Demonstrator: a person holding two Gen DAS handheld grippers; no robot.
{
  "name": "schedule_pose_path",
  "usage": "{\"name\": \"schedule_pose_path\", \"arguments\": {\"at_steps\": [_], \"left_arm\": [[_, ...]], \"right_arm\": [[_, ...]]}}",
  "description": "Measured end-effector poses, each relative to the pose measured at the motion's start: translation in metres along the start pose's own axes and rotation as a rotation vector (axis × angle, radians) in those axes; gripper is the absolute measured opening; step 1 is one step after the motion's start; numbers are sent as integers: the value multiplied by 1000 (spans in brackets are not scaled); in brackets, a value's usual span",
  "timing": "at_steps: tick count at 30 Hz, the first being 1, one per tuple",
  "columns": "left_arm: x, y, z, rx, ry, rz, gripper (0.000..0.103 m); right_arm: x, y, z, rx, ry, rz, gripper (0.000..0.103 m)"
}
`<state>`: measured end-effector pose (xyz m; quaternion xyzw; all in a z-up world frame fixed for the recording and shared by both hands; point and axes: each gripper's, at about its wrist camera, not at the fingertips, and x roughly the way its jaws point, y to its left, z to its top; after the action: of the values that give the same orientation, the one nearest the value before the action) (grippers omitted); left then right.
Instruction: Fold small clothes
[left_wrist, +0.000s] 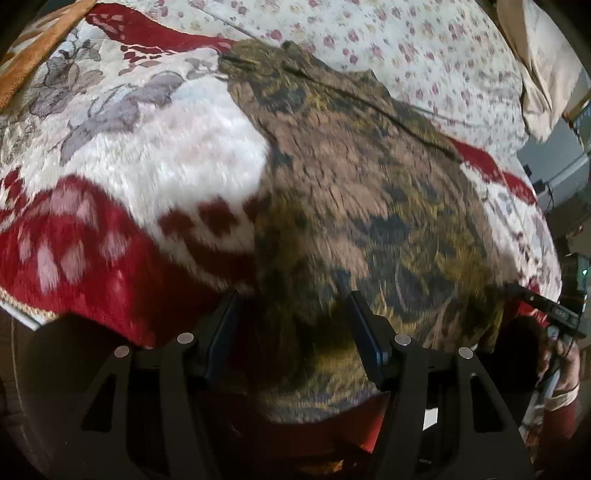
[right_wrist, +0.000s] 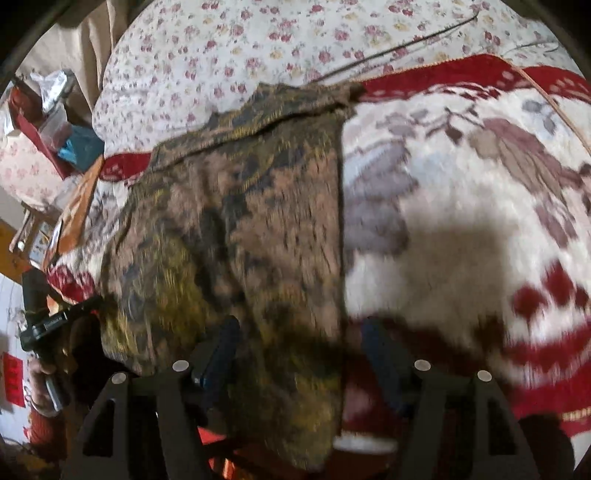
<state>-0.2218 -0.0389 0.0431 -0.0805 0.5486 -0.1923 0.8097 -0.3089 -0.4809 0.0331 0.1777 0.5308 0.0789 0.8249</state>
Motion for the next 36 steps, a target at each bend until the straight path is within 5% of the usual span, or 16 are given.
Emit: {"name": "schedule_pose_path", "arguments": {"at_steps": [11,17,23,26,28,31,33,36], "left_arm": [[7,5,-23,-38,64,-16,59],[12,7,-26,-50,90,-31,59],[18,0,-27,-13,114,-25,59],[23,-1,-30,-24,136,-34,59],[23,1,-29,-31,137,-35,58],[20,6,-28,-48,137,-27,26],[15,7,-29,-39,138,-57,15],[0,6,-25,-40,112,-133,11]], "right_arm": [[15,-10,-49,71,127,29,66],[25,-10,-52,93,139,104,66],[31,1,-50,17,157,64,66],[32,5,-51,-28,156,13,53],[30,7,-51,-52,141,-12,34],[29,14,-50,-86,135,40,7],[28,22,-48,-129,129,37,7],[16,30,-40,-156,85,67,7]]}}
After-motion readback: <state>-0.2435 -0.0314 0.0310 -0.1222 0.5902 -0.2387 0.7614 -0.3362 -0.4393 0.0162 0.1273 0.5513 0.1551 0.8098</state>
